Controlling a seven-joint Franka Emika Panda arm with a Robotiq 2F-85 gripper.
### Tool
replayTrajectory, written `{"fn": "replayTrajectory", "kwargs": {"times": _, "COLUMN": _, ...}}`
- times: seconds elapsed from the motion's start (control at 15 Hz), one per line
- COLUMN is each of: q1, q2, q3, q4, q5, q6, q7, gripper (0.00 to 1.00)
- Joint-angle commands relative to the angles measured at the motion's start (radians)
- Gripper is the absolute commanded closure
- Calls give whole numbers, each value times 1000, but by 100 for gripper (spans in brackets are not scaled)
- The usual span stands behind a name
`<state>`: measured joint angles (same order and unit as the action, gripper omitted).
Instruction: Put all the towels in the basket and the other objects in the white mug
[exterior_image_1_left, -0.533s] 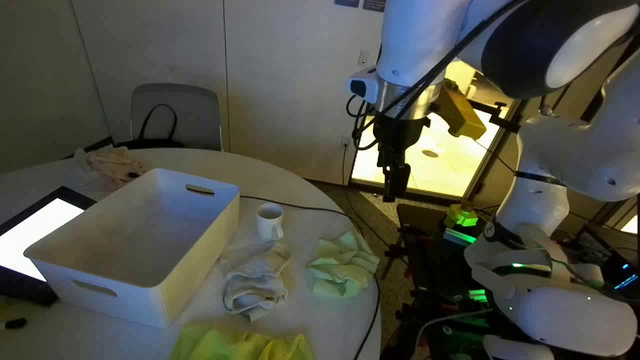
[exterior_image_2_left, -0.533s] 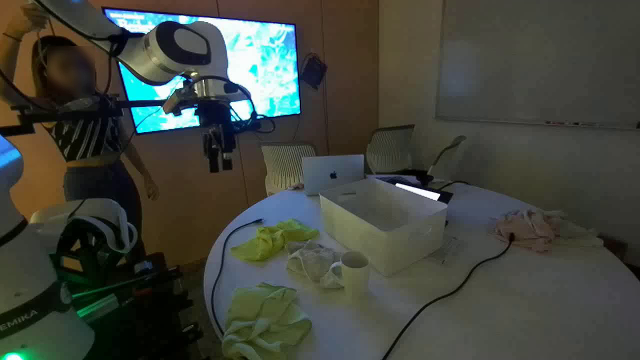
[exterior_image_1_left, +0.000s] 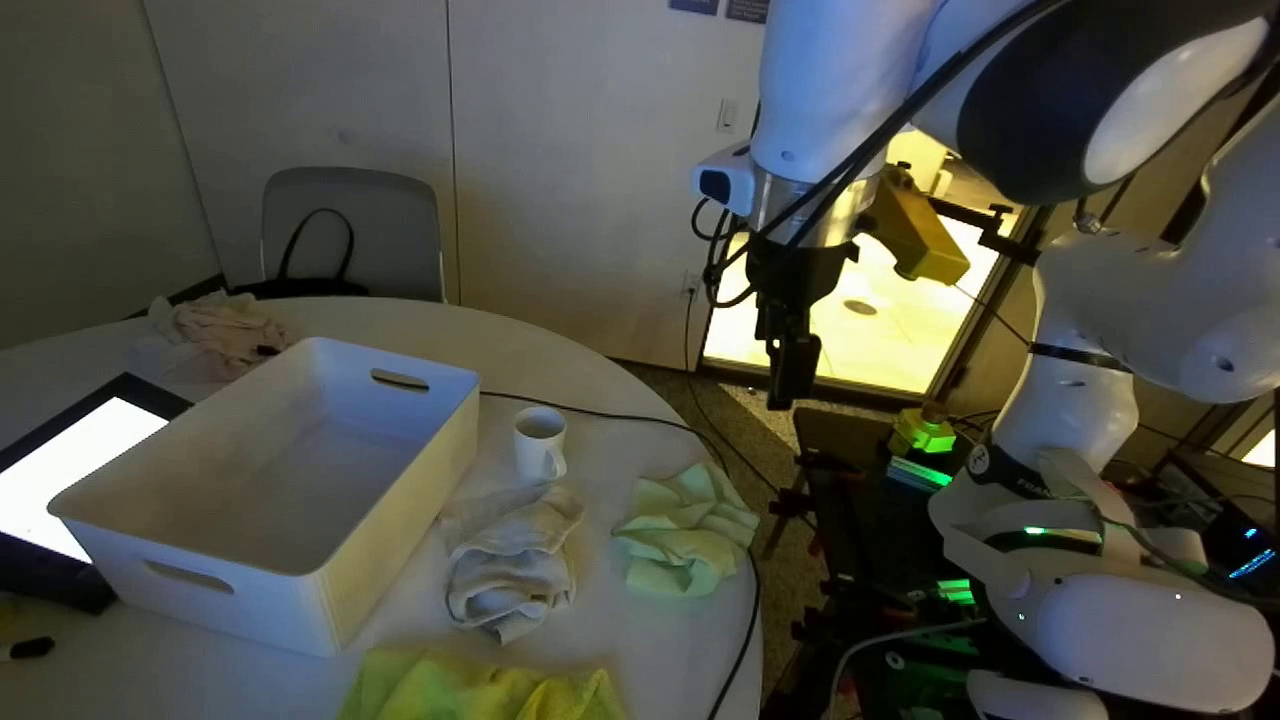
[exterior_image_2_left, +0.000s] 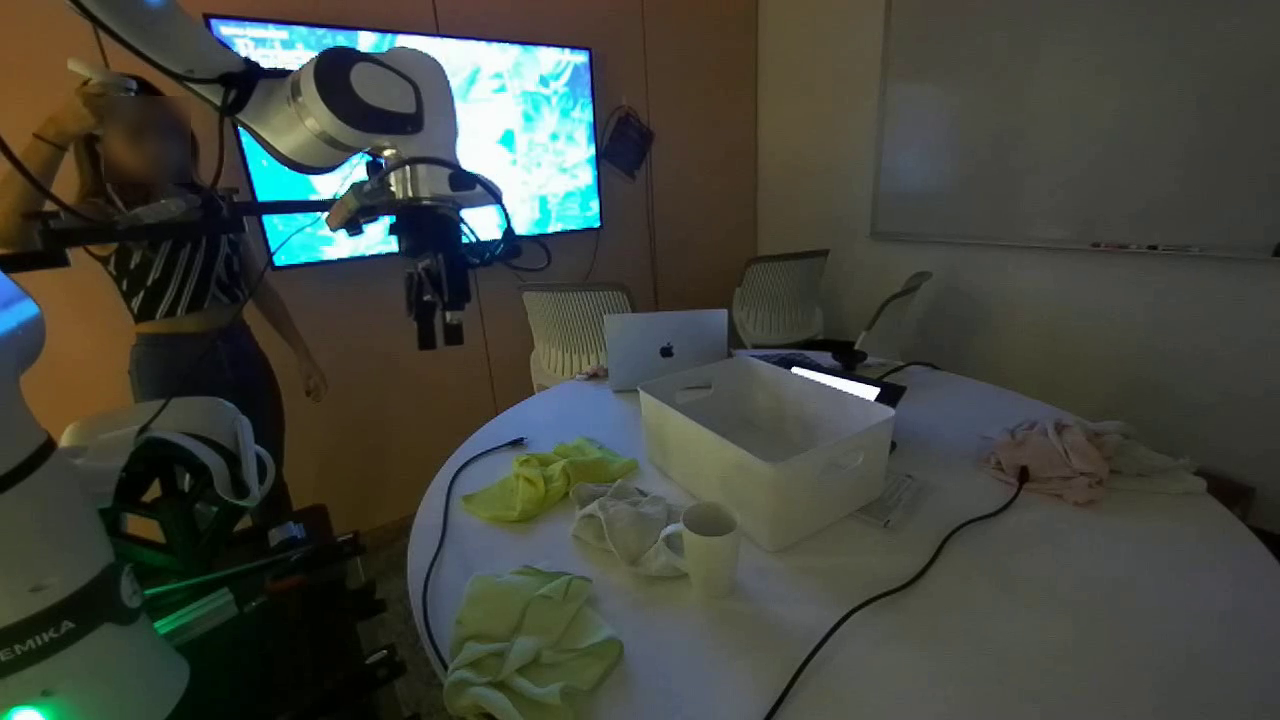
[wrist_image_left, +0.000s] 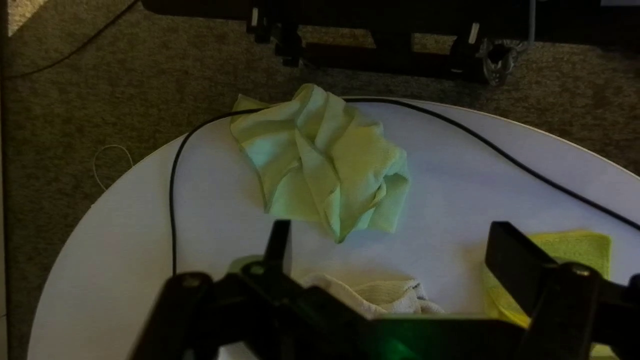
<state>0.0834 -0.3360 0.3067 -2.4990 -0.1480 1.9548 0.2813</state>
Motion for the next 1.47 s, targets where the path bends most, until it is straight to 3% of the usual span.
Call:
{"fn": "replayTrajectory", "kwargs": {"times": 0.0, "q1": 23, "q2": 78, "q3": -16, "q4": -31, "q5": -33, "q6": 87, "q7": 24, "gripper": 0}}
{"fn": "replayTrajectory", "kwargs": {"times": 0.27, "q1": 19, "q2": 228, "q3": -18, "q4": -54, "q5": -79, "q6": 231, "q7": 82, "gripper": 0}}
{"fn": "replayTrajectory", "kwargs": {"times": 0.53, "q1": 39, "q2": 389, "q3": -36, "q4": -6, "q5": -145, "q6": 326, "q7": 135, "gripper": 0}}
{"fn": "replayTrajectory", "kwargs": {"times": 0.8, "q1": 84, "q2": 516, "q3": -77, "q4": 59, "q5": -190, "q6": 361, "q7": 181, "gripper": 0}}
{"fn": "replayTrajectory", "kwargs": {"times": 1.4, "q1": 187, "q2": 714, "q3": -168, "q4": 164, "q5": -166, "q6": 412, "q7": 195, "gripper": 0}}
